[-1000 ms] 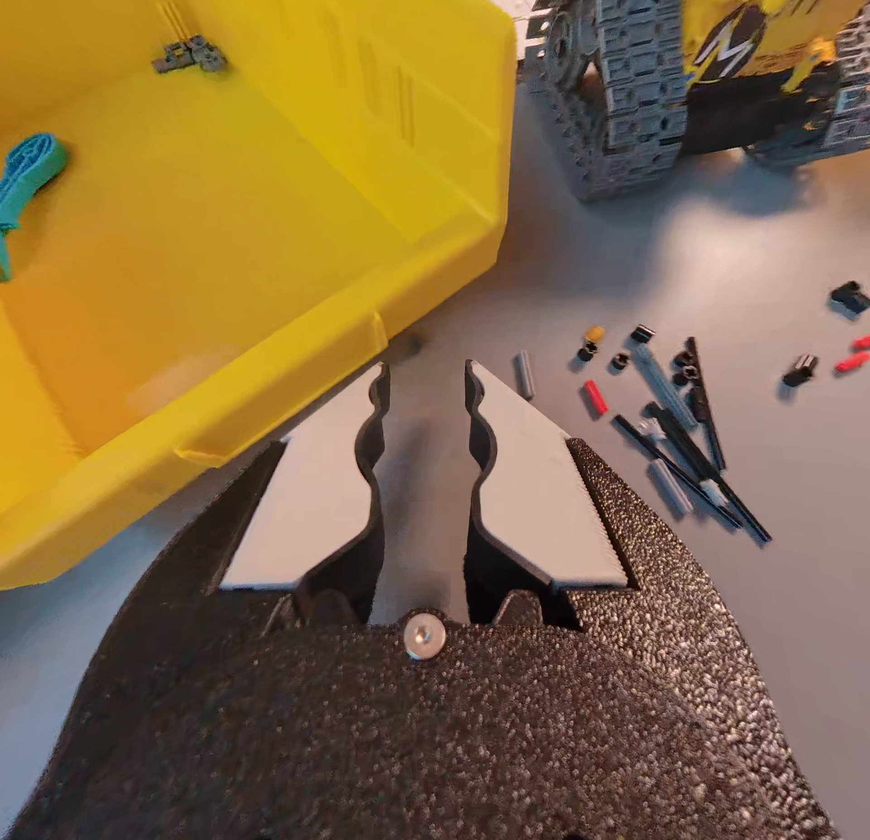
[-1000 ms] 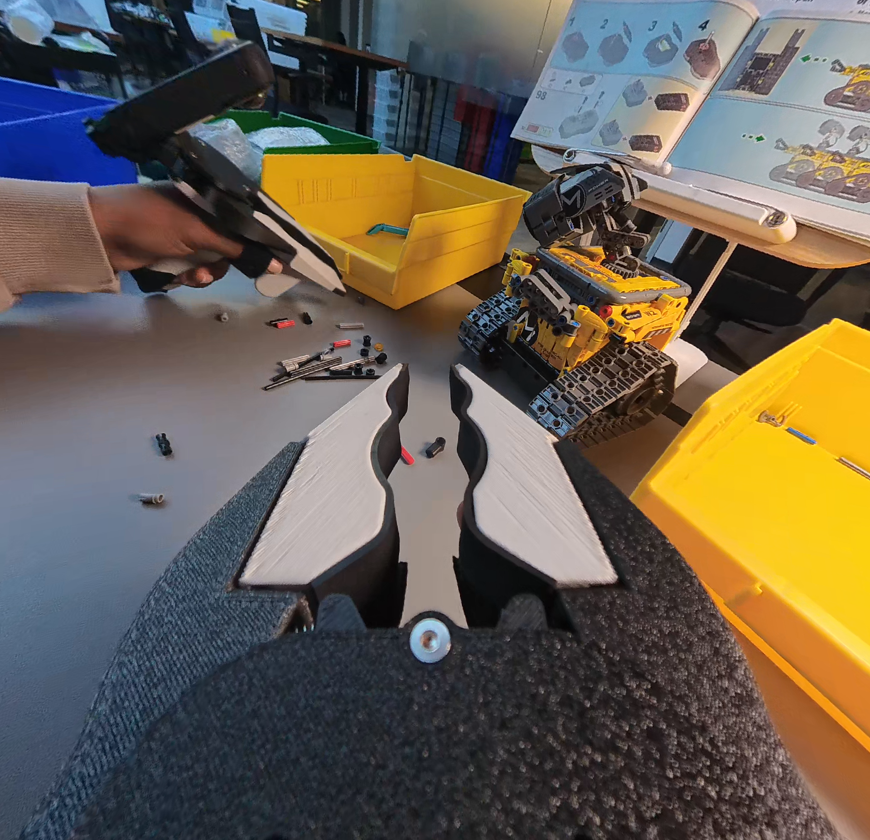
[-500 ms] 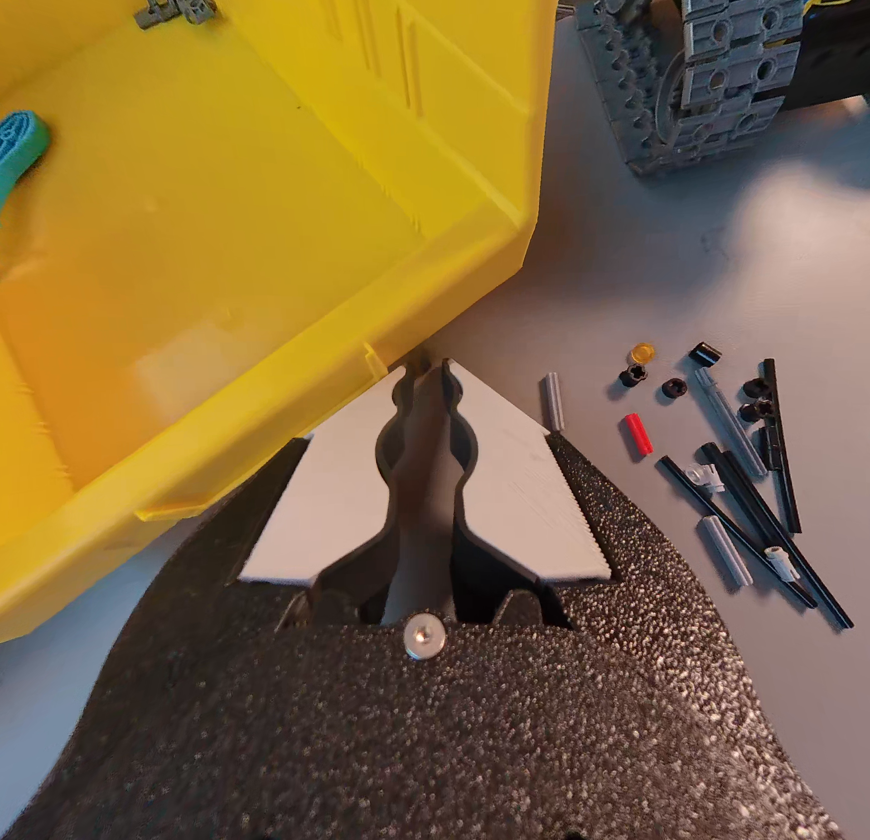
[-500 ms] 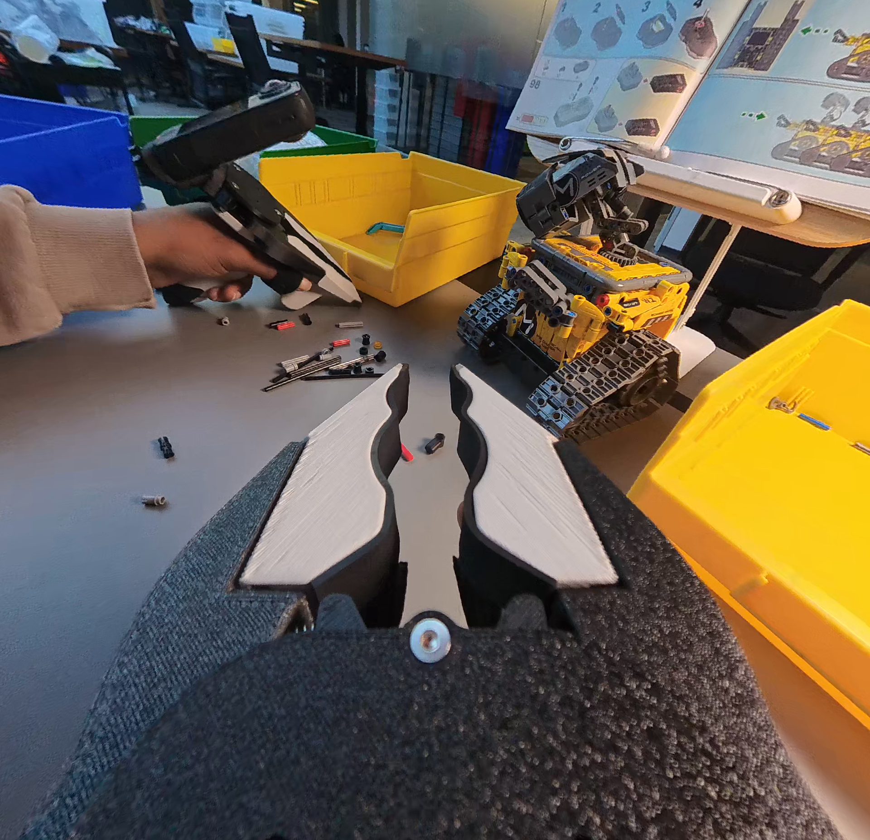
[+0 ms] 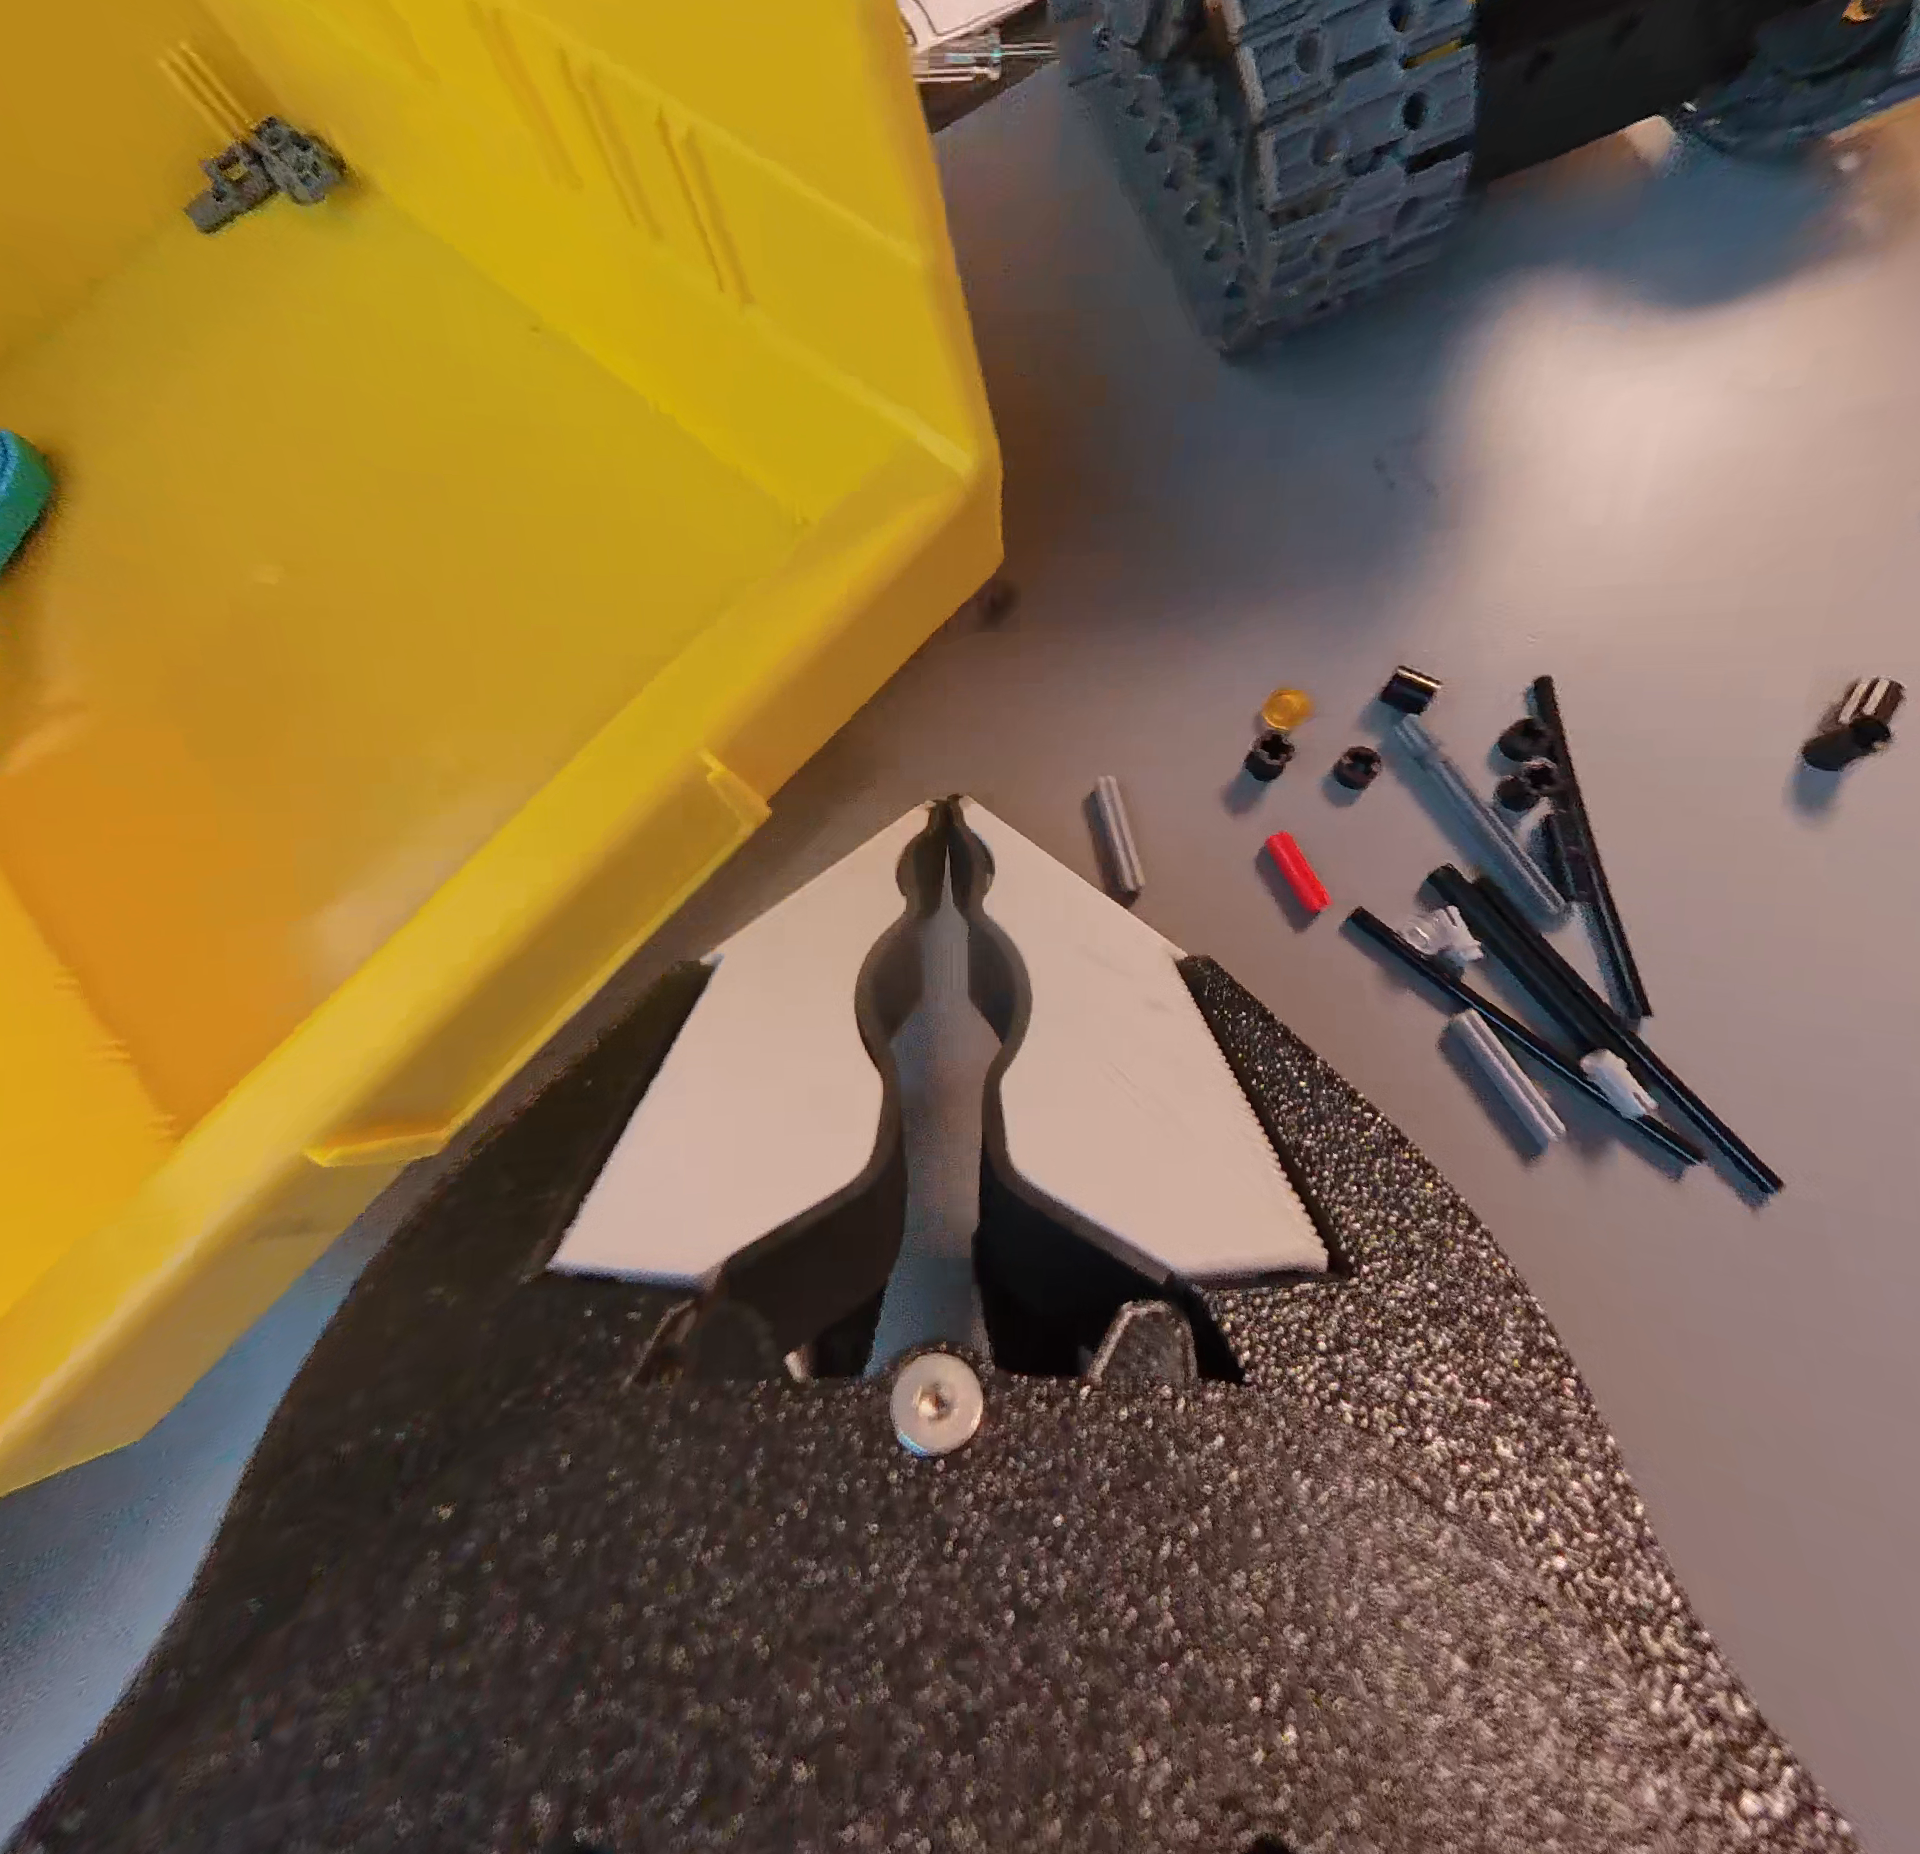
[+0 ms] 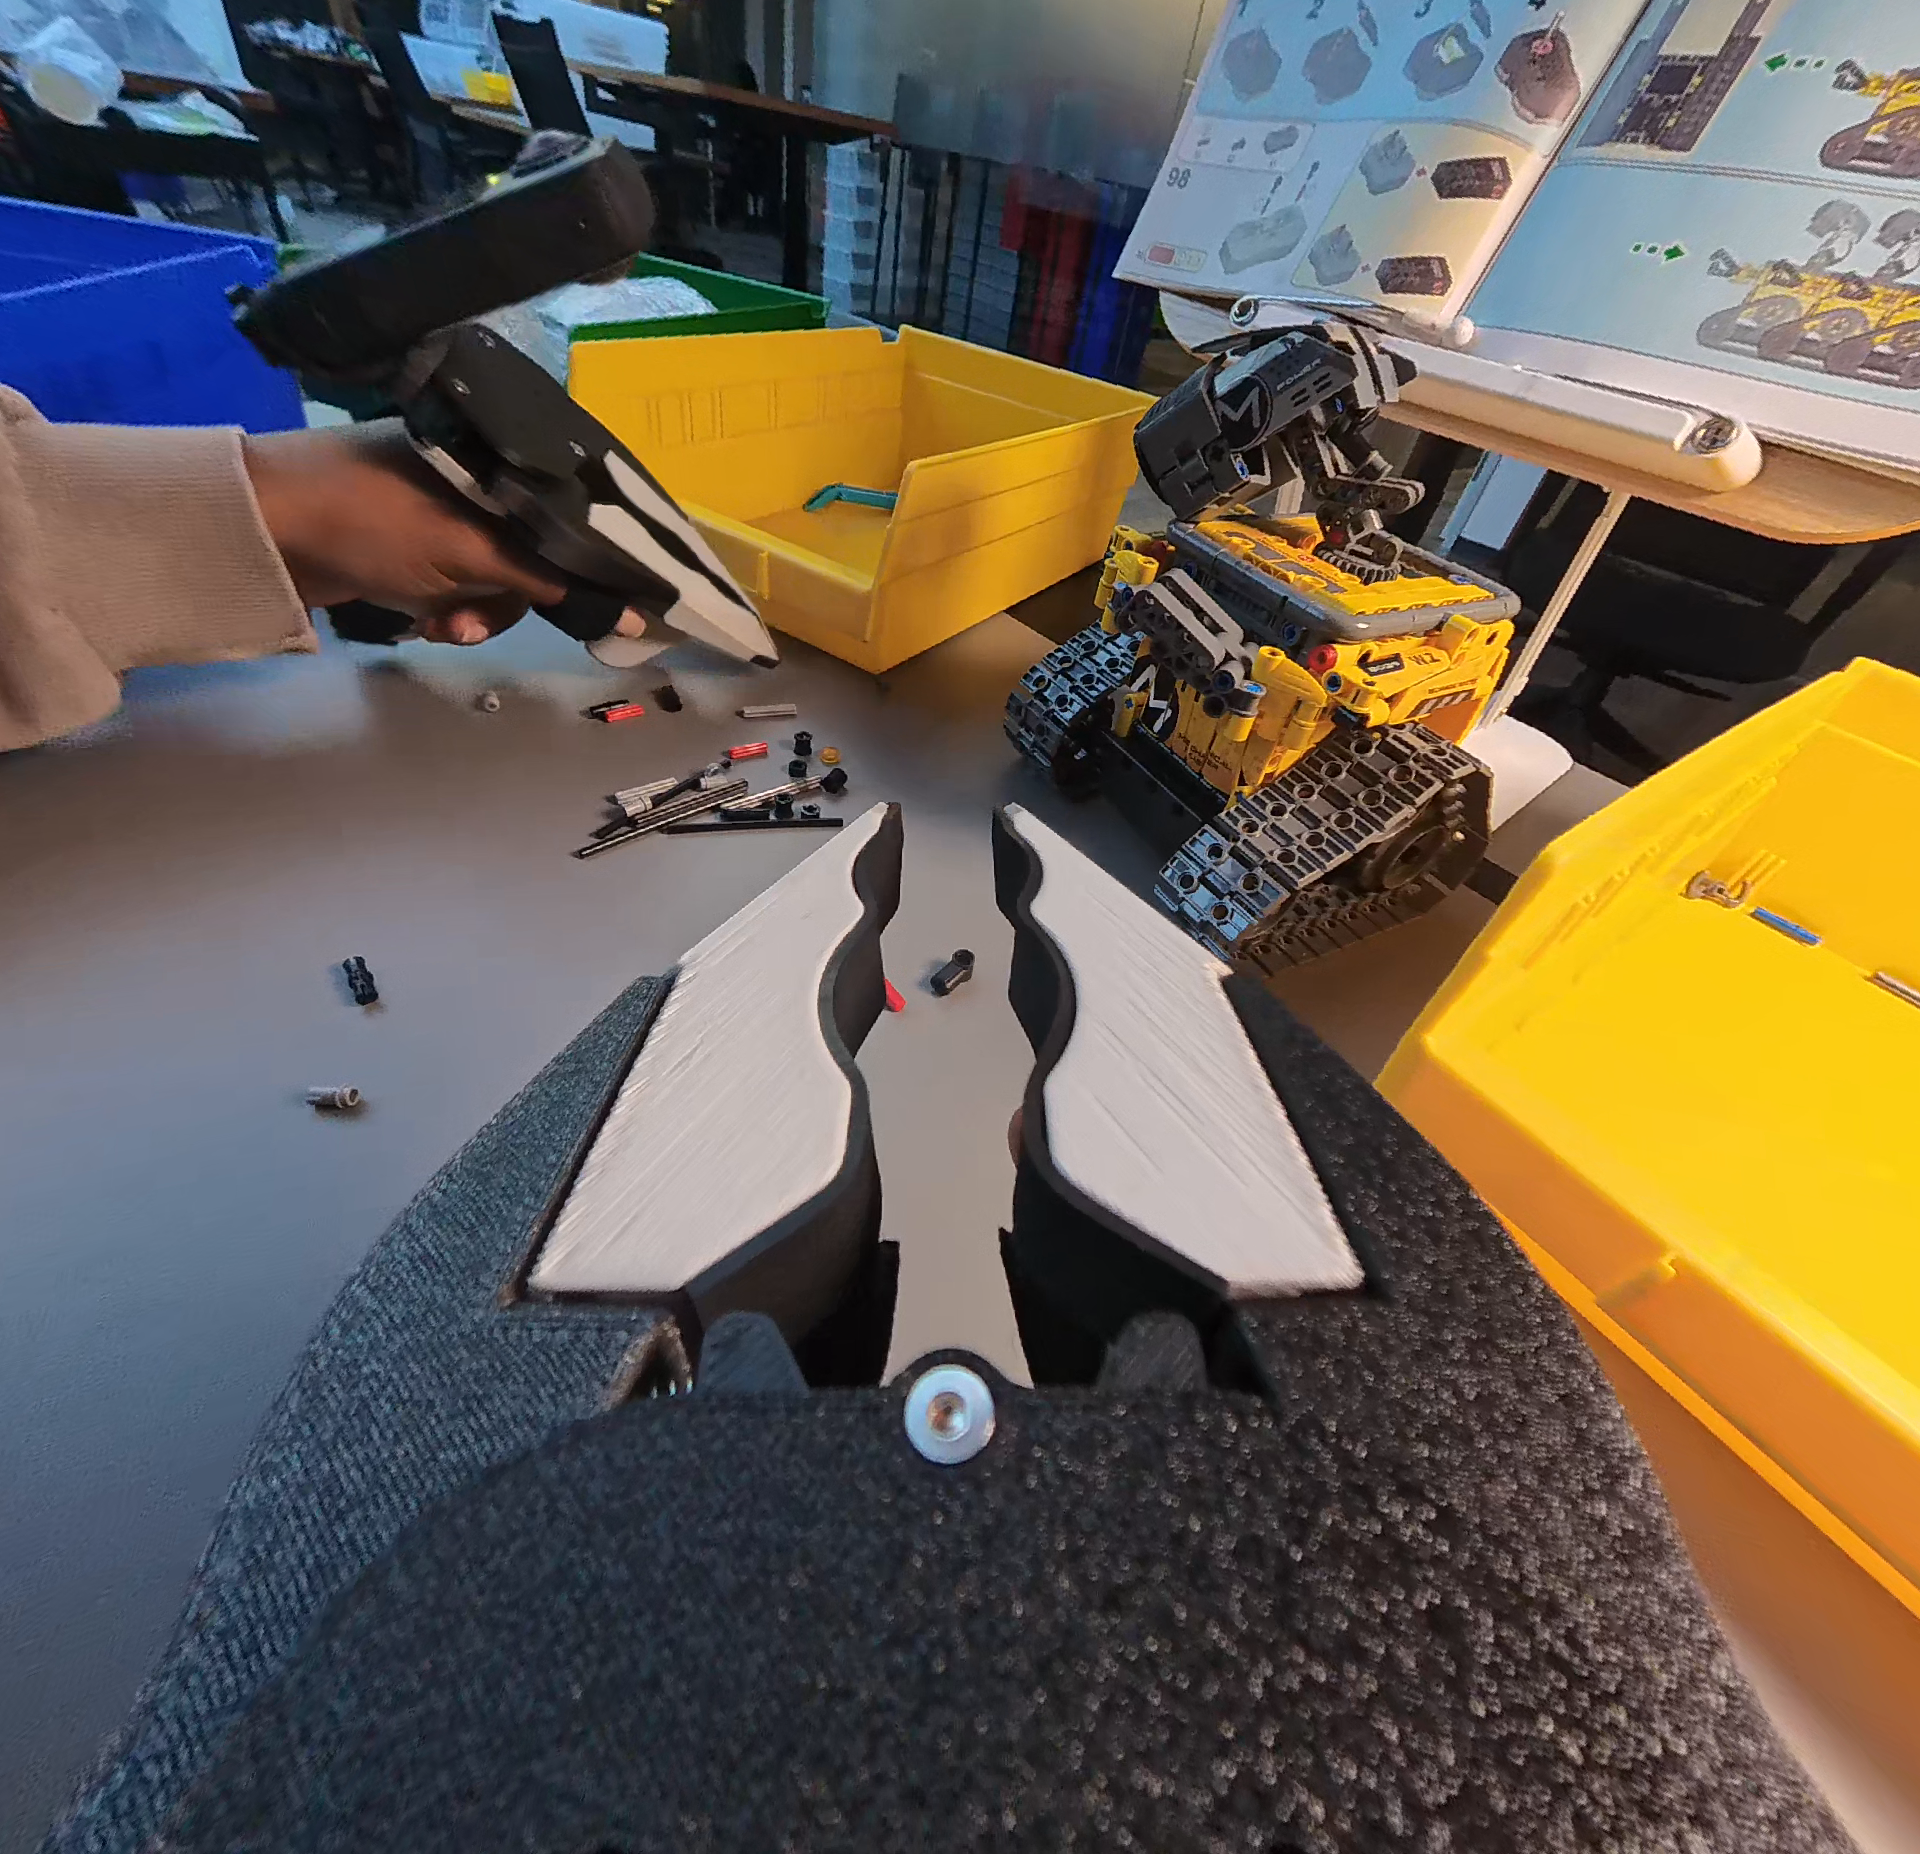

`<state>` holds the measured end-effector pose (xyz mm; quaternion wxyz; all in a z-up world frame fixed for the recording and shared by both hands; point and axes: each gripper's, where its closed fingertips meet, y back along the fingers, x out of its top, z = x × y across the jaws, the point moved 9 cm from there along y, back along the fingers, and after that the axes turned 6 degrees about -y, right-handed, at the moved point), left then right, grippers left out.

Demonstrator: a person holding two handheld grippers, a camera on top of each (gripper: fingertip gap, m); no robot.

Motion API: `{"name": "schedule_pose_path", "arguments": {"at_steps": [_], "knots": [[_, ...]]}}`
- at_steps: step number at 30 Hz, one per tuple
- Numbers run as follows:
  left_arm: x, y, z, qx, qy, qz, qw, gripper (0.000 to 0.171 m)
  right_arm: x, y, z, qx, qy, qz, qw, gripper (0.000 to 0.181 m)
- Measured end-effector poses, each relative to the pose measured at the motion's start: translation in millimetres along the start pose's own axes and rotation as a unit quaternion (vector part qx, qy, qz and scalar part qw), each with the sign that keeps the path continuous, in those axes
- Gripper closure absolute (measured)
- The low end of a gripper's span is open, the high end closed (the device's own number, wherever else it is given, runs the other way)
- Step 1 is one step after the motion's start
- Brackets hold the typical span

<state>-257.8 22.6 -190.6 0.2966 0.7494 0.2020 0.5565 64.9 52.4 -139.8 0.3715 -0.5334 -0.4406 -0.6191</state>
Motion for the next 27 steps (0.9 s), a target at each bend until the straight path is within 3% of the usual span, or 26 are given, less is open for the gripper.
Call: {"name": "schedule_pose_path", "arguments": {"at_steps": [4, 7, 12, 15, 20, 23, 27], "knots": [[-3.0, 3.3, 3.6, -0.016, 0.015, 0.002, 1.0, 0.171, 0.2, -0.4, -0.5, 0.002, -0.003, 0.001, 1.0, 0.164], [0.6, 1.1, 6.0, -0.022, 0.023, 0.005, 0.999, 0.155, -1.1, -1.3, -2.4, 0.005, 0.003, -0.004, 1.0, 0.164], [6.9, 23.7, 13.9, -0.026, 0.011, 0.02, 0.999, 0.145, -9.5, -10.5, -3.7, 0.027, 0.003, -0.053, 0.998, 0.163], [-7.2, 43.5, 21.3, -0.038, 0.027, 0.021, 0.999, 0.142, -10.9, -21.2, -4.4, 0.046, -0.008, -0.081, 0.996, 0.161], [-48.6, 77.4, 26.4, -0.058, 0.037, -0.067, 0.995, 0.12, -2.4, -40.6, -7.6, 0.057, -0.014, -0.082, 0.995, 0.159], [-70.1, 89.0, 26.8, -0.056, 0.053, -0.073, 0.994, 0.125, -1.7, -39.6, -10.6, 0.059, -0.007, -0.072, 0.996, 0.159], [-71.8, 88.6, 28.4, -0.069, 0.047, -0.053, 0.995, 0.153, -5.3, -35.3, -11.6, 0.064, -0.013, -0.067, 0.996, 0.16]]}}
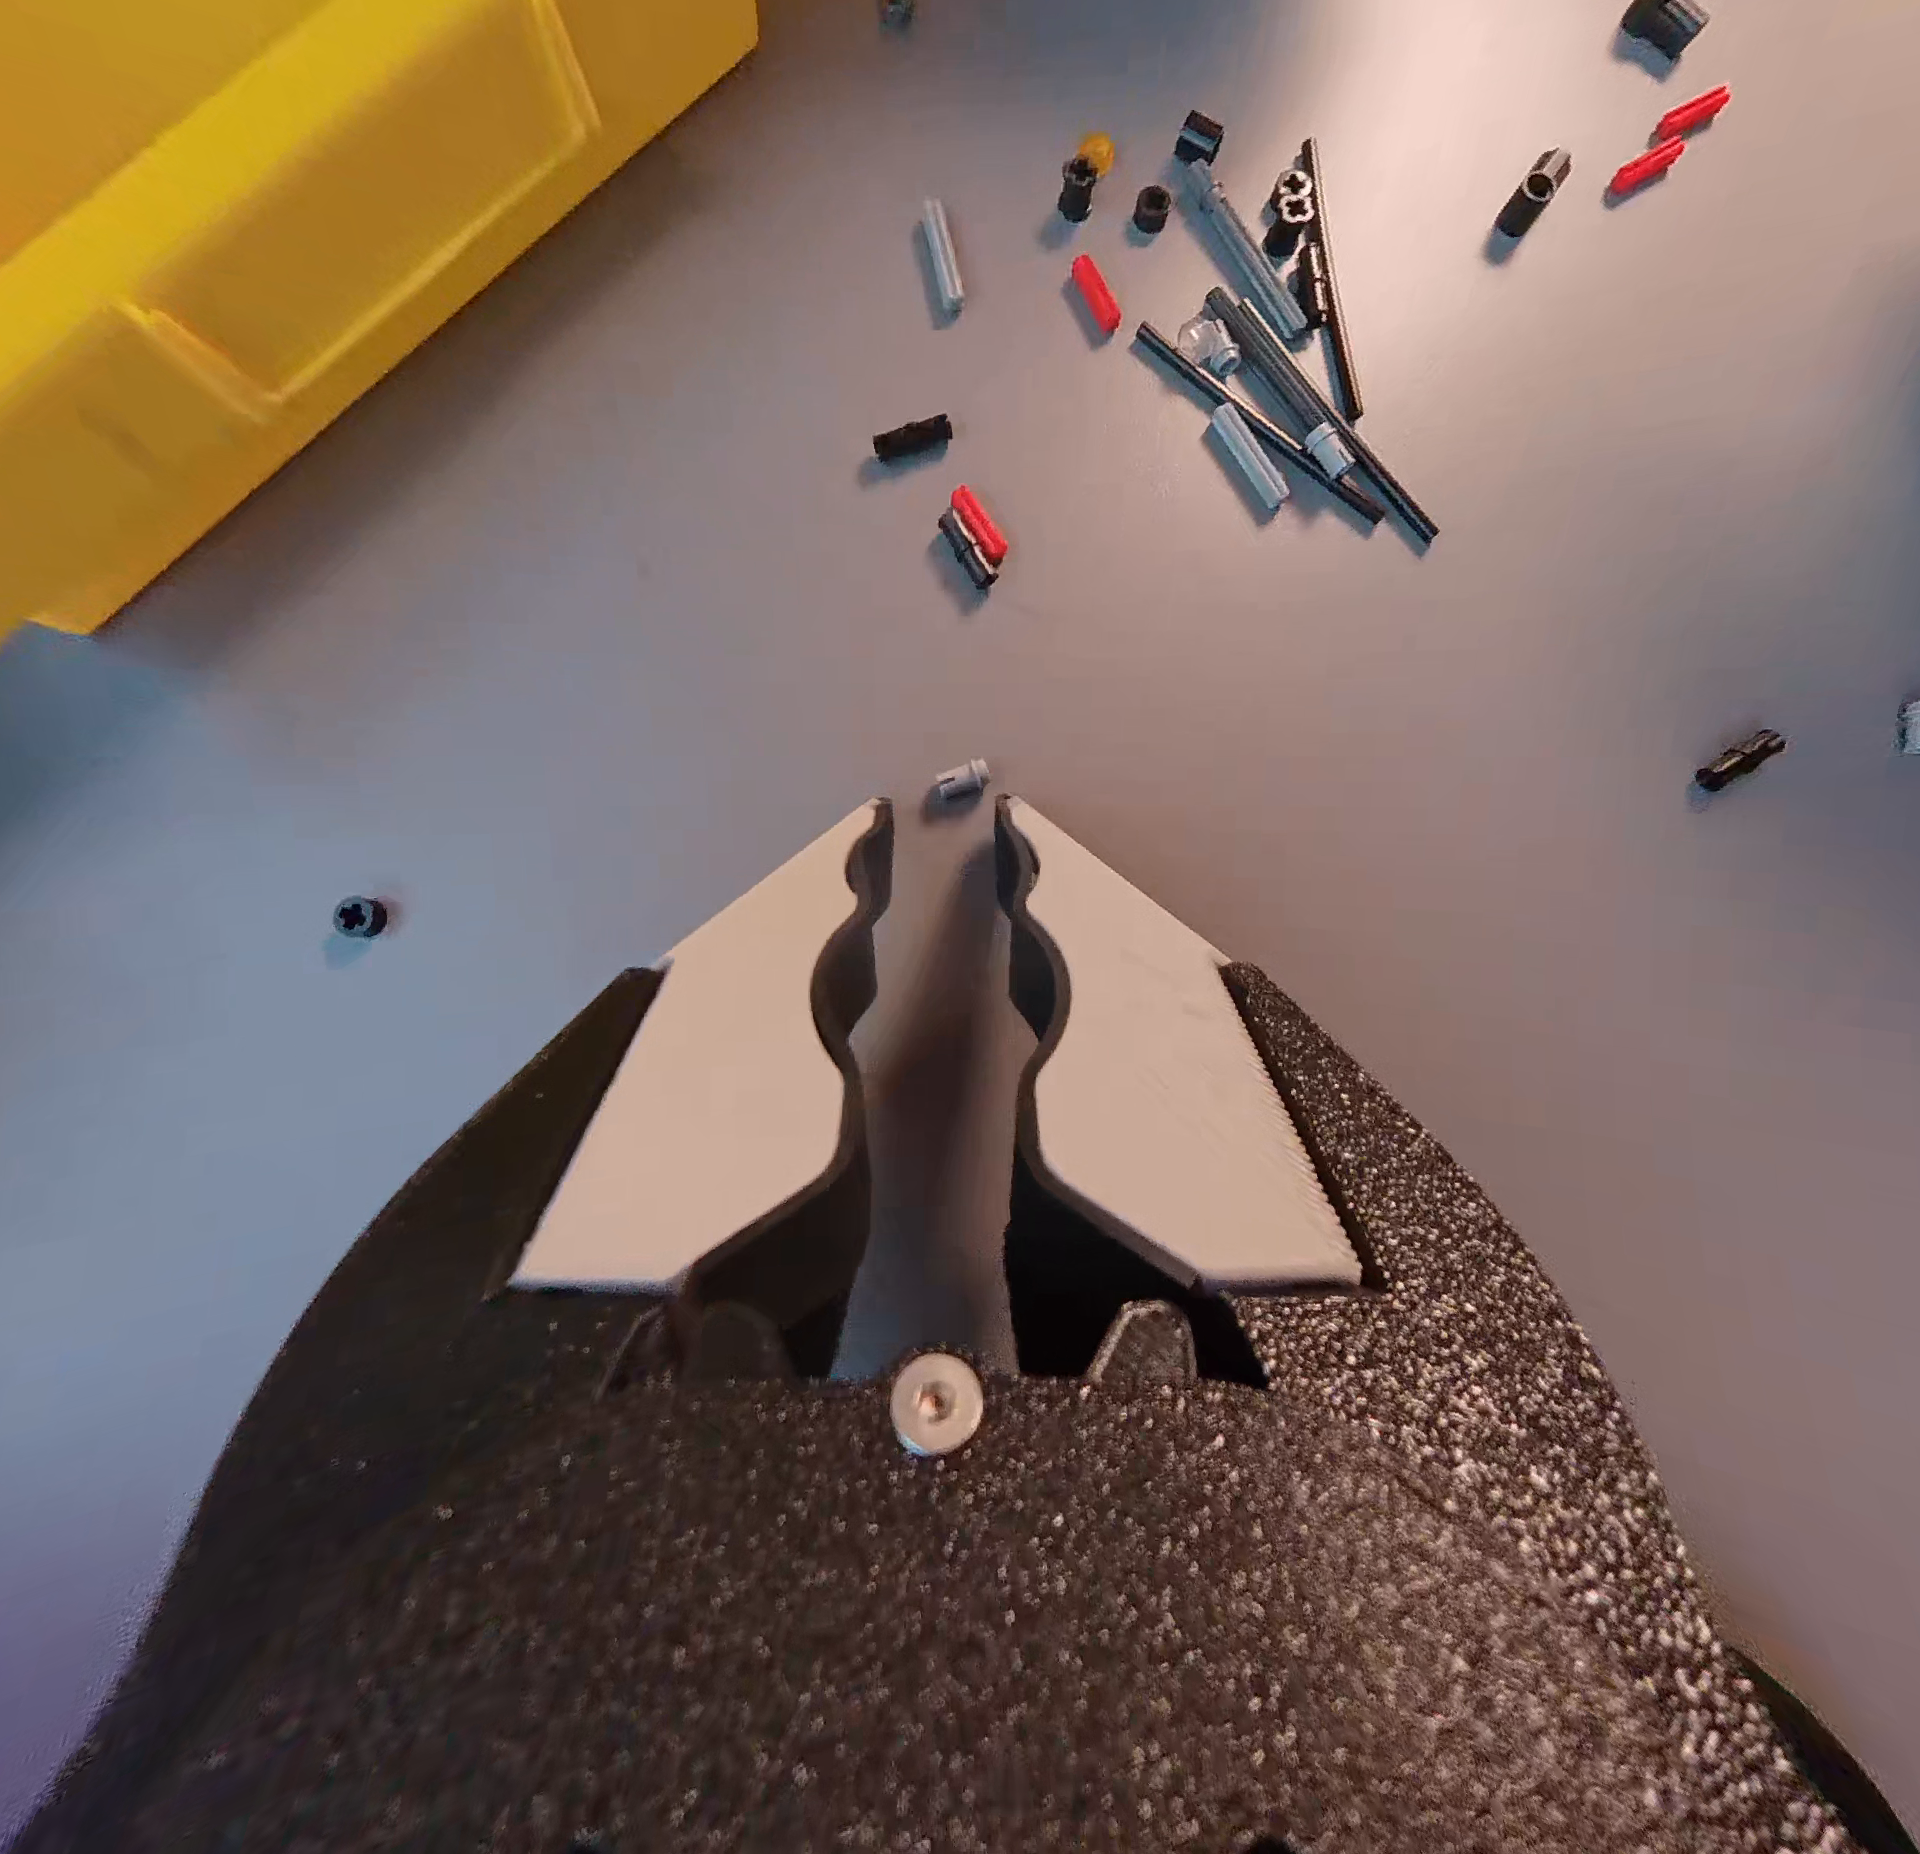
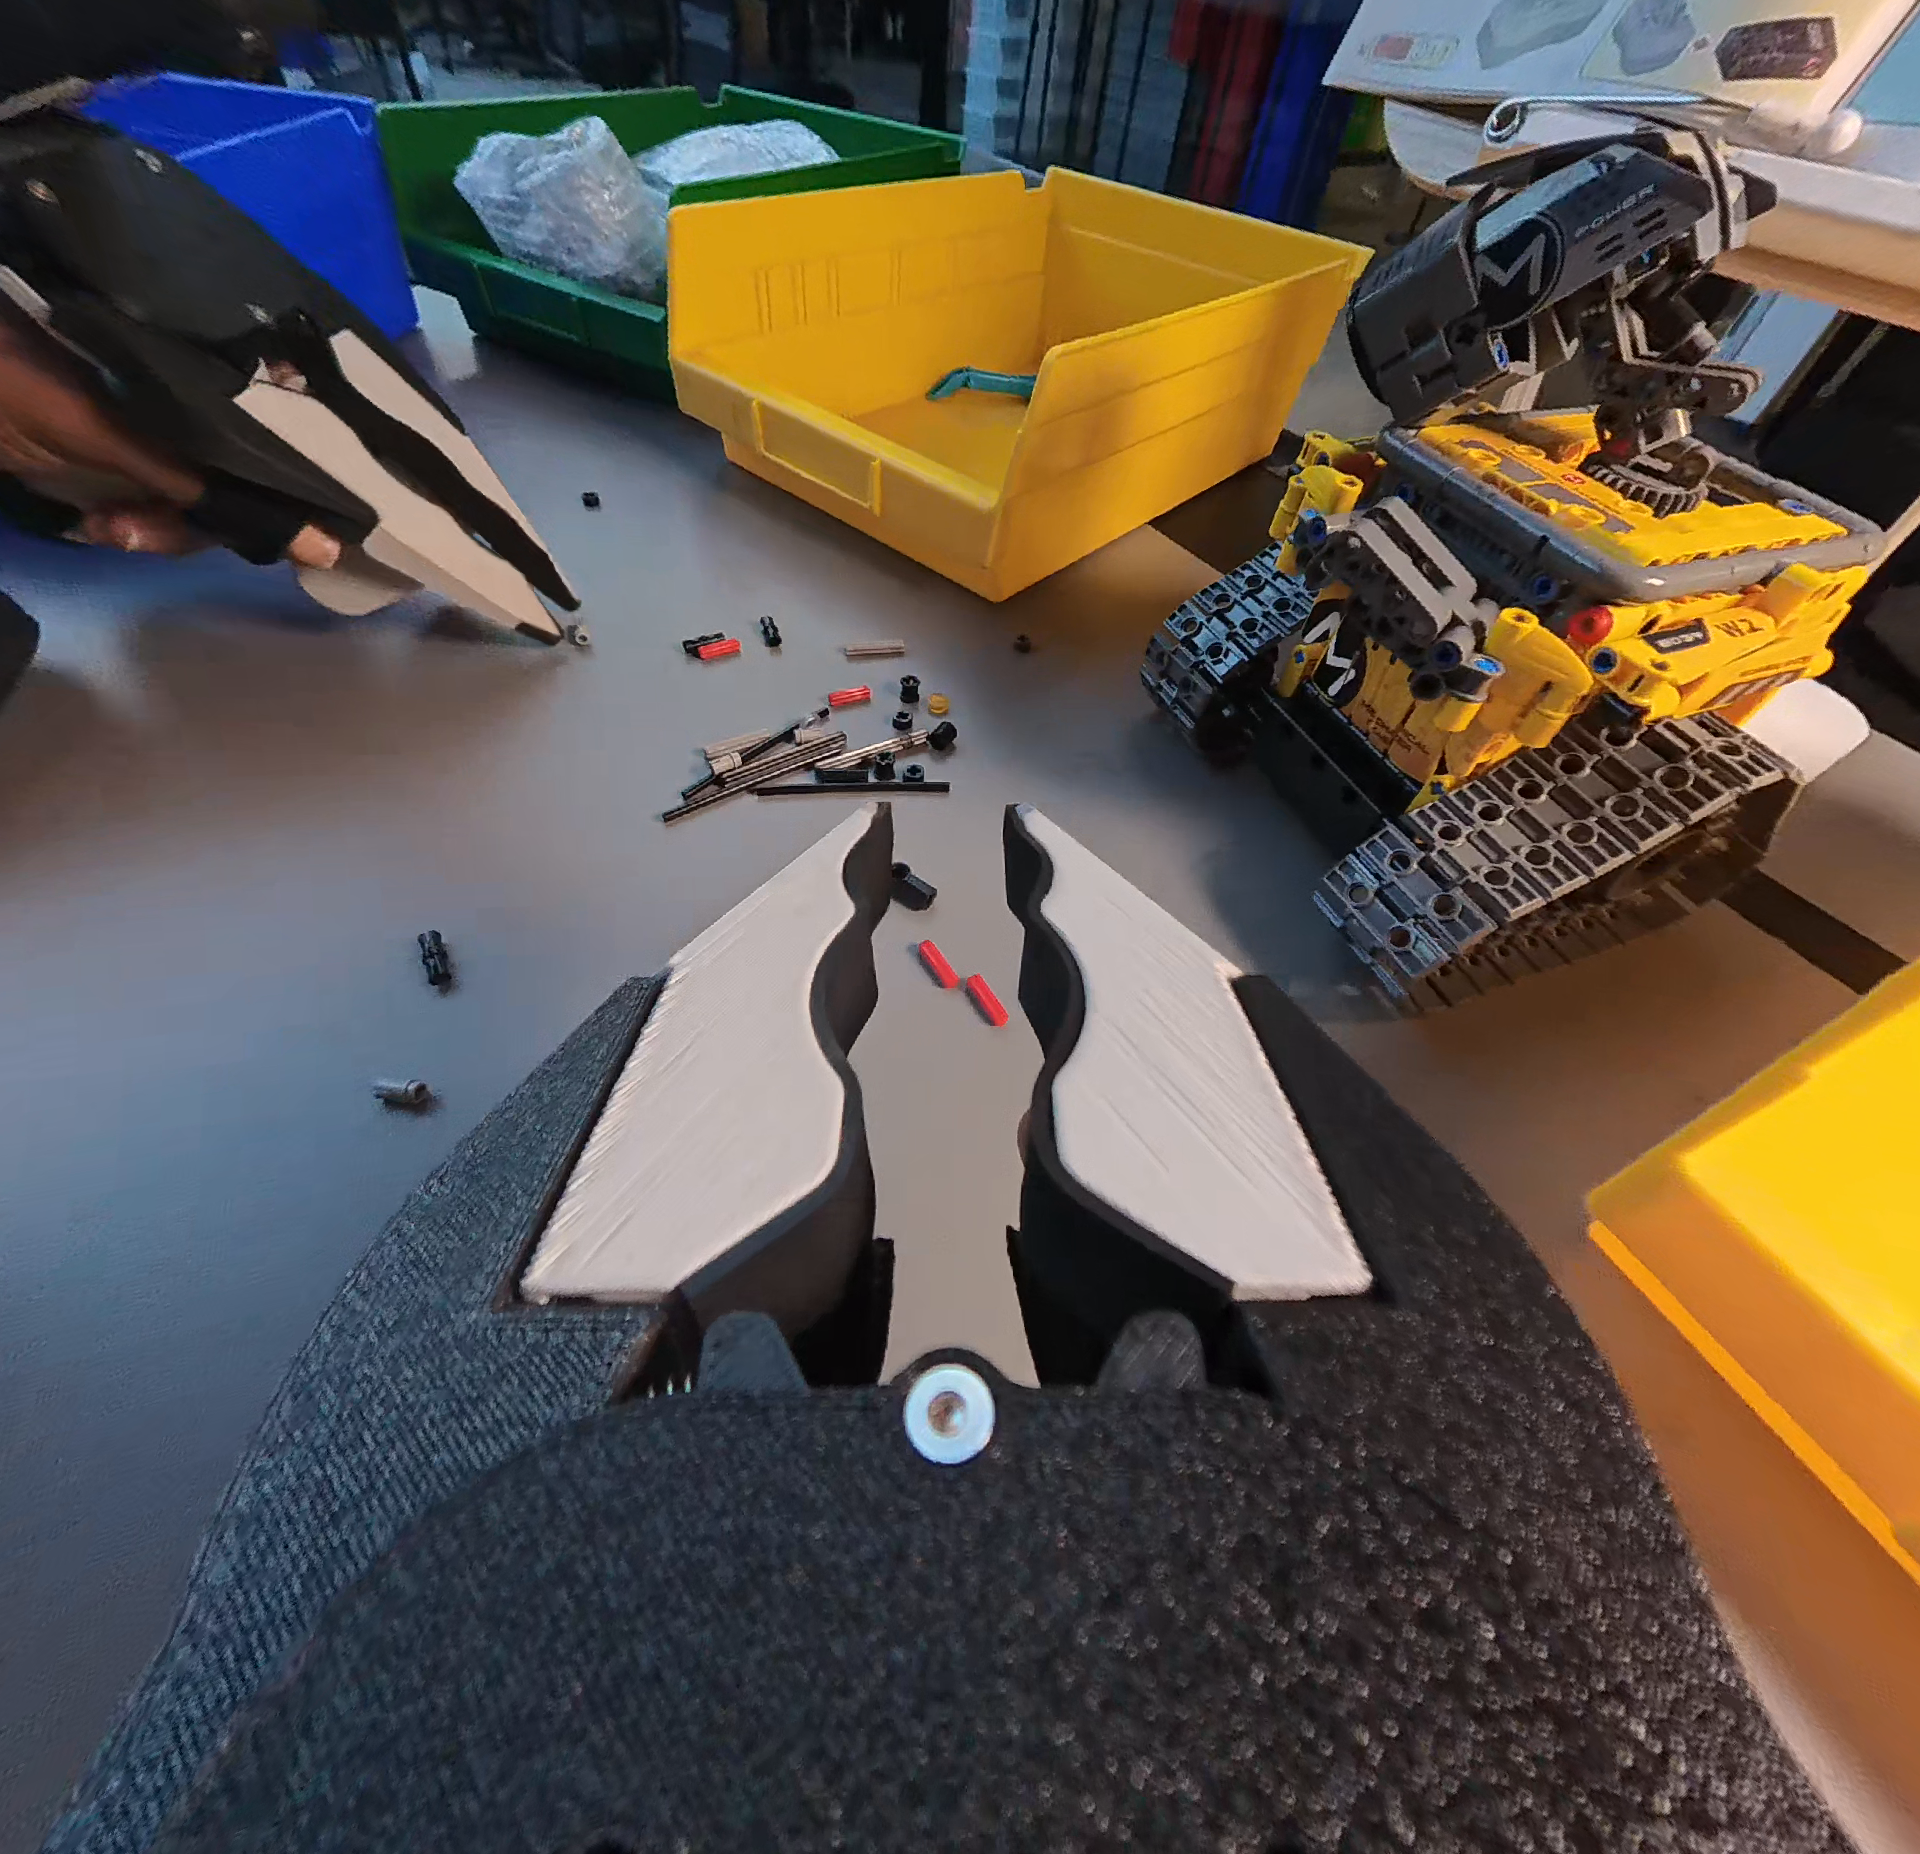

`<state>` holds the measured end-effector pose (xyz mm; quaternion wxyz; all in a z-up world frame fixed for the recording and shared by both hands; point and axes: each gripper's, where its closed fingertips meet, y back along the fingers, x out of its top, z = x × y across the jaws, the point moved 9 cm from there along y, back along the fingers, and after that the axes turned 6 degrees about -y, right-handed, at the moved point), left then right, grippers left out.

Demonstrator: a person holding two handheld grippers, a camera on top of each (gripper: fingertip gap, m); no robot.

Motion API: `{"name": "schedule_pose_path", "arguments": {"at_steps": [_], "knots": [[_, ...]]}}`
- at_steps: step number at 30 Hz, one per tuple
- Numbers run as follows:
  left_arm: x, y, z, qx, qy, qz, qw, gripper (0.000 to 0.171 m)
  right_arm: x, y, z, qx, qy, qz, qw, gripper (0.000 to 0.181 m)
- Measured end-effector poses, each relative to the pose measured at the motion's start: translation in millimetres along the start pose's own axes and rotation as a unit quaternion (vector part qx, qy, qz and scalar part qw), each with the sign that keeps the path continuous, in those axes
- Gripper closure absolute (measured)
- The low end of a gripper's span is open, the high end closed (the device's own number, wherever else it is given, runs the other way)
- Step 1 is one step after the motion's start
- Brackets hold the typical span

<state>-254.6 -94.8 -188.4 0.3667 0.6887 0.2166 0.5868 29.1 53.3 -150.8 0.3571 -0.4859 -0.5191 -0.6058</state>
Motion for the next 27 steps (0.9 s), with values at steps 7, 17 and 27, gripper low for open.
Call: {"name": "schedule_pose_path", "arguments": {"at_steps": [7, 17, 27], "knots": [[9.8, -12.8, 9.5, -0.001, -0.045, 0.006, 0.999, 0.162, -14.7, 17.5, 3.1, -0.02, 0.002, -0.009, 1.0, 0.16], [60.6, -53.7, 45.5, -0.011, -0.137, 0.049, 0.989, 0.162, -11.4, 19.3, -1.0, -0.015, 0.016, -0.005, 1.0, 0.16], [35.7, 24.0, -14.5, 0.139, 0.044, 0.142, 0.979, 0.138, -5.7, 26.4, 2.0, -0.02, 0.014, 0.009, 1.0, 0.161]]}}
